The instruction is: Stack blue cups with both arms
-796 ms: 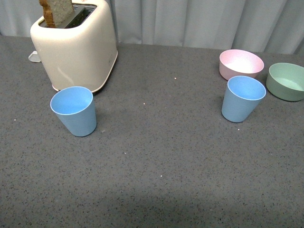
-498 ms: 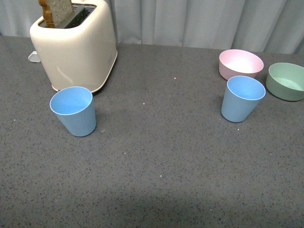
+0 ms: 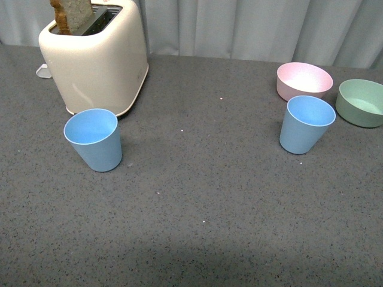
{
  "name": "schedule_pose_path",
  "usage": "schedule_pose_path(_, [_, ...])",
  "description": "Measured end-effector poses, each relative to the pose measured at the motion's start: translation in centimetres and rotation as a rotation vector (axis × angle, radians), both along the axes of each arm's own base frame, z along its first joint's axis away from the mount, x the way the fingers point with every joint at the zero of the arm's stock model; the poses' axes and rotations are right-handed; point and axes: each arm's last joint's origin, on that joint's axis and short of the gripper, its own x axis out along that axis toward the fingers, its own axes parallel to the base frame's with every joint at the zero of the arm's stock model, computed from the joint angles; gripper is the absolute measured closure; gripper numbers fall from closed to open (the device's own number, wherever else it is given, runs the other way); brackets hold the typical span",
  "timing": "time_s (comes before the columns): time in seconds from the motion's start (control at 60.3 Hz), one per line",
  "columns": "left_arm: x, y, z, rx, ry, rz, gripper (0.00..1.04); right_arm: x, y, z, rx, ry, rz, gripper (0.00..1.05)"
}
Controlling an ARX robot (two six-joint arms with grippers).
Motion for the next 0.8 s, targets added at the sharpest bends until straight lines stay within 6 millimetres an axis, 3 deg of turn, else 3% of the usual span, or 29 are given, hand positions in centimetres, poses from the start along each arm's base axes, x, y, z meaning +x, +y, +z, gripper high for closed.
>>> schedule_pose_path(0.182, [0.0, 0.0, 0.0, 0.0, 0.0, 0.0, 0.07, 0.0, 0.0, 0.0, 0.0, 0.0, 0.0, 0.1])
schedule_pose_path(0.315, [1.2, 0.3, -0.2, -0.094, 0.292, 0.249, 0.07, 0.0, 0.0, 0.0, 0.0, 0.0, 0.0, 0.1])
schedule_pose_path(0.498, [8.1, 0.6, 1.3, -0.232, 0.43, 0.217, 0.07, 0.0, 0.0, 0.0, 0.0, 0.0, 0.0, 0.1])
schedule_pose_path(0.664, [14.4, -0.3, -0.4, -0.301, 0.643, 0.131, 0.07, 0.0, 0.0, 0.0, 0.0, 0.0, 0.001, 0.1])
schedule_pose_path(0.796, [17.5, -0.7, -1.5, -0.317, 0.747, 0.13, 0.07, 0.0, 0.0, 0.0, 0.0, 0.0, 0.0, 0.1])
